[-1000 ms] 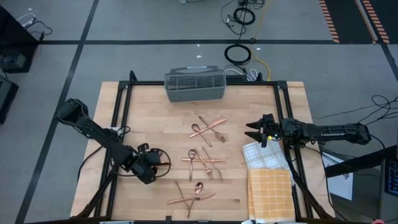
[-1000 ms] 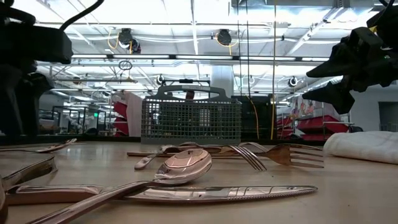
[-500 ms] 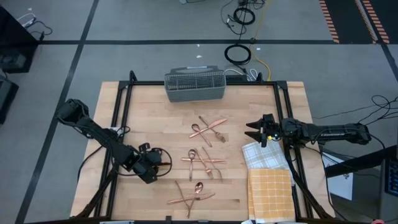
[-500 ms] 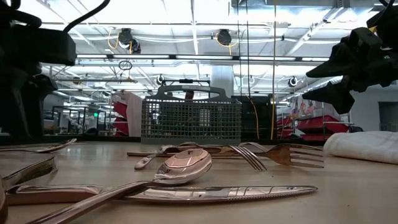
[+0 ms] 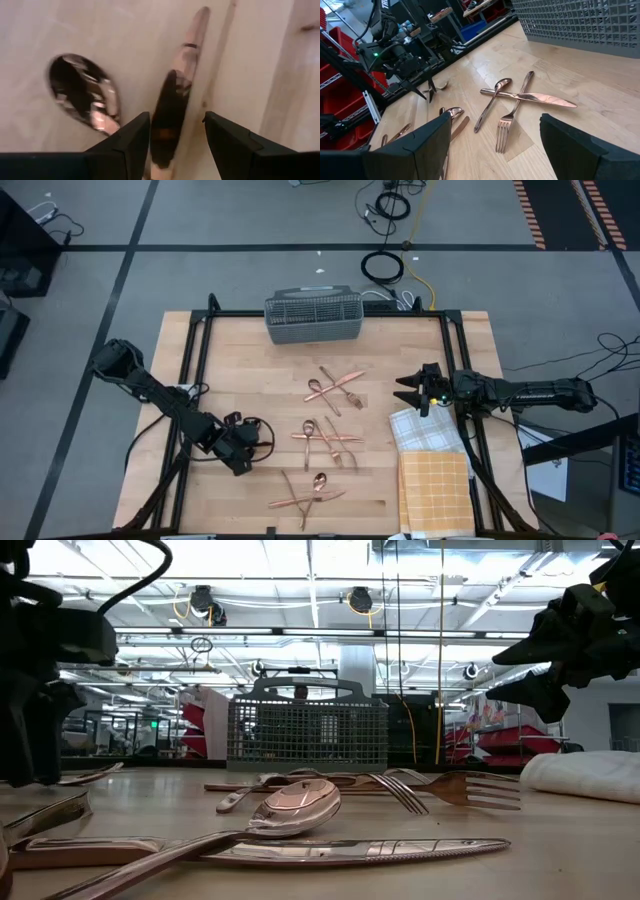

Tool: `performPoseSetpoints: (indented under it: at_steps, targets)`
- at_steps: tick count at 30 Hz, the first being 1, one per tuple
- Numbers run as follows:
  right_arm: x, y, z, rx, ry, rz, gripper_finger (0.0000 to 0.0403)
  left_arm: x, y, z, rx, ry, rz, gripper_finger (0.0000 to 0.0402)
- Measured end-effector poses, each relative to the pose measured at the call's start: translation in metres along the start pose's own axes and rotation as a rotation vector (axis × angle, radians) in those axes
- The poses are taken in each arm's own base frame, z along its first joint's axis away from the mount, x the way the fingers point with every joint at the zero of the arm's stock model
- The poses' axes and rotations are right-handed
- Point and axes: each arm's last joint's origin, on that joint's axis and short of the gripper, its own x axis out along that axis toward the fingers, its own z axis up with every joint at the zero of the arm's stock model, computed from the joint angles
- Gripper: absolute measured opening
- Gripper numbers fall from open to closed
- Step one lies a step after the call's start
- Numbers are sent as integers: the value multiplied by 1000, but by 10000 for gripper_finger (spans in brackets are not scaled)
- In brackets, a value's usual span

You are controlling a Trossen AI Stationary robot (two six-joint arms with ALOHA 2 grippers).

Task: Sort silverware
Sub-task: Put the middle left bronze knife into the gray silverware rack

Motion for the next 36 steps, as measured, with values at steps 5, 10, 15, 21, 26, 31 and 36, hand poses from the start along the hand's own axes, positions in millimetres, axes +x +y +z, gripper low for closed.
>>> performPoseSetpoints:
  at_steps: [5, 10, 15, 21, 26, 31, 36]
  targets:
    - [0, 0, 0, -3, 0, 0, 288, 8, 4, -4, 8, 15, 29, 141]
    - [0, 0, 0, -3, 0, -1, 288, 14, 8, -4, -2, 47, 41, 67]
    - [0, 0, 0, -1, -2, -3, 288, 15, 4, 2, -15, 39, -41, 10]
    - [0, 0, 0, -1, -2, -4, 288, 15, 3, 3, -23, 40, -57, 5]
    - [0, 0, 0, 0, -2, -4, 288, 13, 1, 6, -42, 44, -57, 2]
    - [0, 0, 0, 0, -2, -3, 288, 3, -7, 16, -82, 33, -75, 0]
    - [0, 0, 0, 19, -2, -3, 288, -5, -13, 26, -85, 18, -48, 0]
